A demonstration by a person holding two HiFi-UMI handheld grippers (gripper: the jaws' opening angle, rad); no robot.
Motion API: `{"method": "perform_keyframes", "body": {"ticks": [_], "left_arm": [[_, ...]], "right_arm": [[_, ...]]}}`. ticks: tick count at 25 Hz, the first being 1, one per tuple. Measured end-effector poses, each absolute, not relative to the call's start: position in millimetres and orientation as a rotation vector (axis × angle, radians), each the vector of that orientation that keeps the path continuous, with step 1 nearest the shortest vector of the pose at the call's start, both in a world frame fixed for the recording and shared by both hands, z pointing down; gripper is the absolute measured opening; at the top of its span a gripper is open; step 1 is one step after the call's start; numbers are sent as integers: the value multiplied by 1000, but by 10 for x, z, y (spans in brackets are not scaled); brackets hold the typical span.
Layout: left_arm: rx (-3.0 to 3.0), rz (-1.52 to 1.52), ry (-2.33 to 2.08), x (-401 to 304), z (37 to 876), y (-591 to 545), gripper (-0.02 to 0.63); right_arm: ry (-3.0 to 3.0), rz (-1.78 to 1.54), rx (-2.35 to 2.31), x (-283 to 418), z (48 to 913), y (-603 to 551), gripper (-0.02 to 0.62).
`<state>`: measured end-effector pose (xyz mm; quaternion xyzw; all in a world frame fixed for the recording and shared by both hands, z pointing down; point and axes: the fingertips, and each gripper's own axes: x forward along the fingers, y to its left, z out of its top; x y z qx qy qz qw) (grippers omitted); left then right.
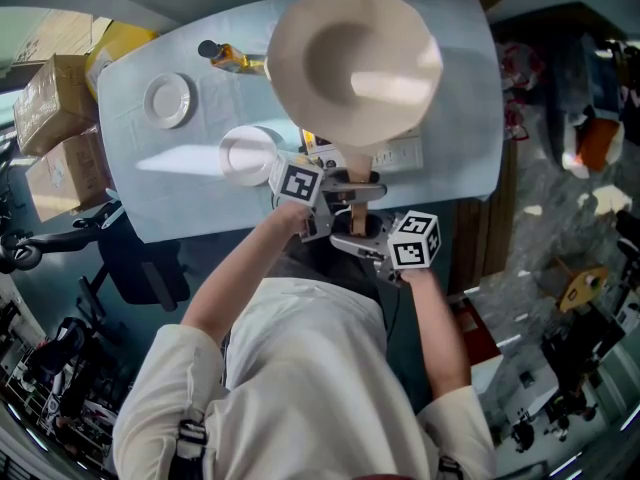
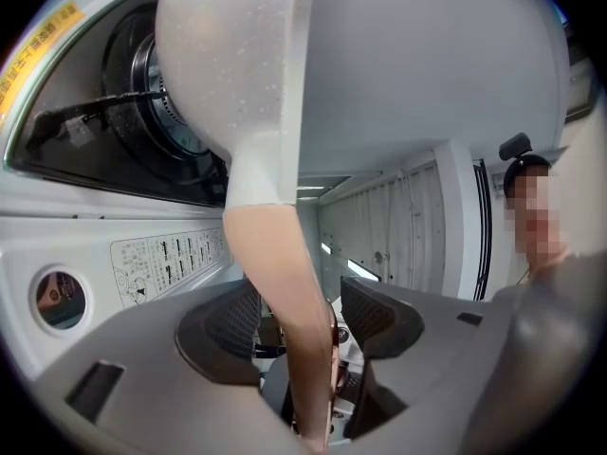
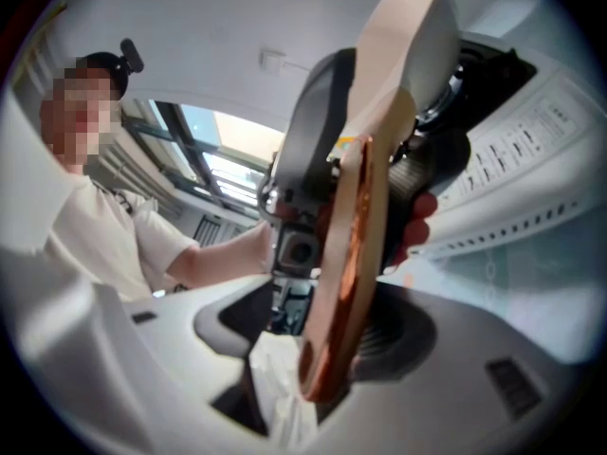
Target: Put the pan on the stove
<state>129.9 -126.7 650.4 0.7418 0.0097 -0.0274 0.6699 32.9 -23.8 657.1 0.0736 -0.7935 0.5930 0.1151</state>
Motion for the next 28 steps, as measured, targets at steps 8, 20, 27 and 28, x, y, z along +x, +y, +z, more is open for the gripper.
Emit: {"method": "perform_keyframes", "body": {"ticks": [8, 20, 27, 28], "left_arm": [[1669, -36, 30, 1298, 6550, -1245, 273], [1666, 9, 32, 1257, 6645, -1260, 281], [1672, 53, 35, 1213, 6697, -1204, 288], [1672, 60, 32, 1190, 6710, -1194, 290]], "right_arm": [[-2305, 1758, 282, 384, 6664, -250, 258], [-2260, 1770, 351, 495, 6847, -247, 272], [-2257, 1764, 367, 526, 6857, -246, 273], [-2257, 1763, 376, 544, 6861, -249, 275]]}}
